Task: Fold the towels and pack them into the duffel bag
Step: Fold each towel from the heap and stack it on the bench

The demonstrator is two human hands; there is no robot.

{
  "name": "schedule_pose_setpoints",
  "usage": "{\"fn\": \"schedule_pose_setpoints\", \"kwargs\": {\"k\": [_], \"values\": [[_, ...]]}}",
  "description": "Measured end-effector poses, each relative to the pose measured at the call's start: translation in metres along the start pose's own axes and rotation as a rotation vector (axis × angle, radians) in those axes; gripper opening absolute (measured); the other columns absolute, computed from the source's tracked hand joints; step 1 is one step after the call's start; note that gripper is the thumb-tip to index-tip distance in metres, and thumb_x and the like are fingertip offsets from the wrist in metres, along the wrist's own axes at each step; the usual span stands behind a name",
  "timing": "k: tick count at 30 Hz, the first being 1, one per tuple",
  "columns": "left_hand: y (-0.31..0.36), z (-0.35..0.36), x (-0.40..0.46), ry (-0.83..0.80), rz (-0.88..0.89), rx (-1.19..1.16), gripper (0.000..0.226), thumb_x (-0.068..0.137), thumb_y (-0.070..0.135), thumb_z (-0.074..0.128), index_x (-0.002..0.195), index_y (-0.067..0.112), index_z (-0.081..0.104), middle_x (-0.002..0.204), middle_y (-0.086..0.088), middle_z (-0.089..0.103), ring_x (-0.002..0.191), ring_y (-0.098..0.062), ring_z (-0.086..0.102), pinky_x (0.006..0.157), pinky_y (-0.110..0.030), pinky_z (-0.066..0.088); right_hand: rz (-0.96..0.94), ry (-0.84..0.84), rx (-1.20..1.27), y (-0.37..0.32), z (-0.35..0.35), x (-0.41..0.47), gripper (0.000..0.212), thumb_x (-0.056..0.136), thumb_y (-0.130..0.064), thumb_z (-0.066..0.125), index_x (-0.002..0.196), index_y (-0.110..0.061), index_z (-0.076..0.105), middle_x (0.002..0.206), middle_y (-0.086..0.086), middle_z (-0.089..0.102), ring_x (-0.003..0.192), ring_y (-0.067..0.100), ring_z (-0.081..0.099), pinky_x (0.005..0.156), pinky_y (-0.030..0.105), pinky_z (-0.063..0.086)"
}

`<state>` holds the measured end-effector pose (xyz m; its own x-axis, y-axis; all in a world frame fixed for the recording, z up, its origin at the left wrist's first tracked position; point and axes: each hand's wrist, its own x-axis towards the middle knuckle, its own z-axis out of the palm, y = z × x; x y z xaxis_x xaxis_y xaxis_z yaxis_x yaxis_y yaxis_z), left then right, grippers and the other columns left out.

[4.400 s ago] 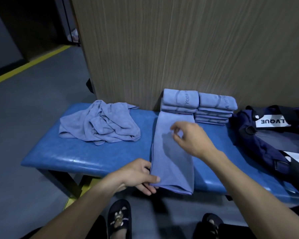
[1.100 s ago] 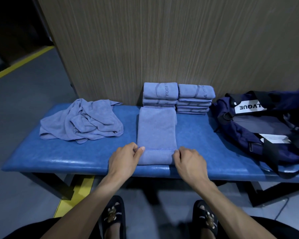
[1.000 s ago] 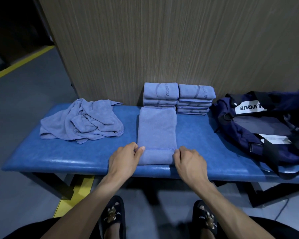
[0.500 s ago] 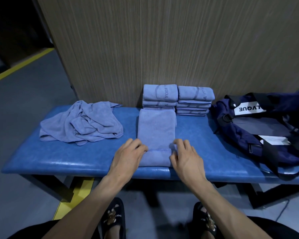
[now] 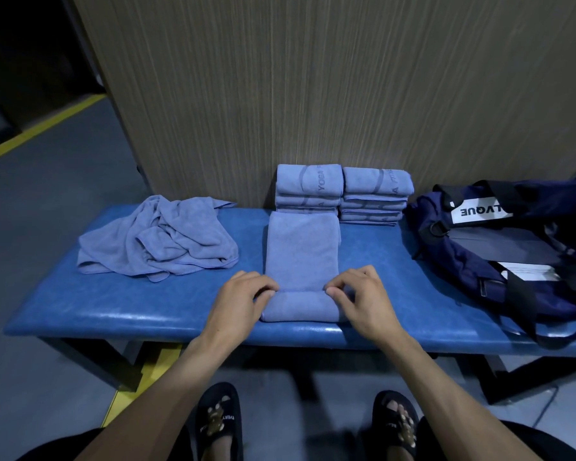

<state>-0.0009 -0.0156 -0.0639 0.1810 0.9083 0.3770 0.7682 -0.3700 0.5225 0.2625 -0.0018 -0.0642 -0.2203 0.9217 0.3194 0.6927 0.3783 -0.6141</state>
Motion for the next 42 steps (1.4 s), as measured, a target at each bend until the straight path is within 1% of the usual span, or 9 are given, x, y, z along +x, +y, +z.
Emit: {"fn": "schedule_pose_setpoints", "kwargs": {"k": [5,10,13,19,23,27,34,39,42], "values": [[-0.003,-0.001,0.002,-0.003,-0.073,-0.08,0.021,0.086,0.01,0.073,0.089,0.03,0.073,0.082,0.016,0.069,0.081,-0.007,0.057,0.075,-0.029,0.051,0.142,-0.033,0.168,-0.001,0.001,0.002,0.01,0.092,-0.02,0.071,0.09,-0.03,0.072,0.082,-0.012,0.068,0.095,0.012,0.048,0.081,0.025,0.044],[-0.005,-0.004,0.0,-0.011,0.179,0.073,0.025,0.082,0.003,0.063,0.092,0.021,0.077,0.091,0.013,0.071,0.085,-0.011,0.053,0.072,-0.03,0.052,-0.092,0.019,-0.077,-0.003,0.002,0.0,0.008,0.092,-0.027,0.063,0.093,-0.031,0.069,0.088,-0.015,0.059,0.085,0.016,0.046,0.076,0.035,0.045],[-0.011,-0.012,-0.006,-0.108,0.201,0.094,0.04,0.077,0.005,0.055,0.109,0.019,0.075,0.108,0.012,0.071,0.096,-0.014,0.056,0.083,-0.035,0.054,-0.197,0.008,-0.274,-0.009,0.001,0.0,0.02,0.096,-0.031,0.051,0.091,-0.03,0.07,0.089,-0.014,0.062,0.081,0.019,0.047,0.069,0.037,0.042],[-0.018,-0.019,-0.026,-0.273,0.243,0.154,0.056,0.092,0.052,0.059,0.142,0.029,0.052,0.143,0.021,0.045,0.123,-0.006,0.045,0.103,-0.026,0.039,-0.268,-0.155,-0.417,-0.007,-0.013,-0.008,0.03,0.095,-0.044,0.047,0.111,-0.03,0.068,0.108,-0.018,0.063,0.1,0.016,0.051,0.082,0.034,0.04],[-0.014,-0.007,-0.026,-0.148,0.226,0.19,0.043,0.098,0.05,0.049,0.133,0.028,0.057,0.134,0.018,0.052,0.114,-0.011,0.051,0.093,-0.03,0.041,-0.251,-0.262,-0.427,-0.009,-0.018,-0.016,0.057,0.086,-0.065,0.055,0.127,-0.026,0.062,0.123,-0.014,0.057,0.112,0.014,0.048,0.093,0.034,0.04],[-0.009,-0.007,-0.021,-0.1,0.212,0.158,0.033,0.098,0.043,0.047,0.121,0.025,0.062,0.122,0.016,0.06,0.104,-0.014,0.055,0.087,-0.031,0.042,-0.289,-0.182,-0.417,-0.011,-0.017,-0.02,0.044,0.085,-0.042,0.056,0.124,-0.022,0.064,0.119,-0.01,0.059,0.107,0.021,0.054,0.091,0.033,0.039],[-0.006,-0.027,-0.023,-0.29,0.173,-0.083,0.028,0.102,0.052,0.043,0.11,0.032,0.06,0.106,0.023,0.057,0.099,-0.007,0.05,0.089,-0.031,0.045,-0.304,-0.219,-0.327,-0.021,-0.019,-0.029,0.041,0.073,-0.031,0.057,0.113,-0.026,0.064,0.112,-0.015,0.06,0.105,0.015,0.053,0.091,0.032,0.039],[-0.005,-0.027,-0.039,-0.28,0.218,0.0,0.028,0.096,0.051,0.059,0.118,0.034,0.058,0.119,0.028,0.053,0.108,-0.003,0.05,0.093,-0.023,0.041,-0.241,-0.23,-0.226,-0.019,-0.024,-0.036,0.034,0.077,-0.029,0.054,0.109,-0.031,0.067,0.106,-0.021,0.063,0.1,0.011,0.055,0.089,0.028,0.039],[0.001,-0.017,-0.045,-0.171,0.243,0.073,0.025,0.093,0.038,0.068,0.115,0.03,0.06,0.118,0.023,0.056,0.104,-0.008,0.054,0.088,-0.029,0.044,-0.226,-0.249,-0.195,-0.02,-0.026,-0.037,0.035,0.078,-0.026,0.055,0.11,-0.031,0.067,0.109,-0.021,0.064,0.101,0.012,0.058,0.089,0.031,0.044]]}}
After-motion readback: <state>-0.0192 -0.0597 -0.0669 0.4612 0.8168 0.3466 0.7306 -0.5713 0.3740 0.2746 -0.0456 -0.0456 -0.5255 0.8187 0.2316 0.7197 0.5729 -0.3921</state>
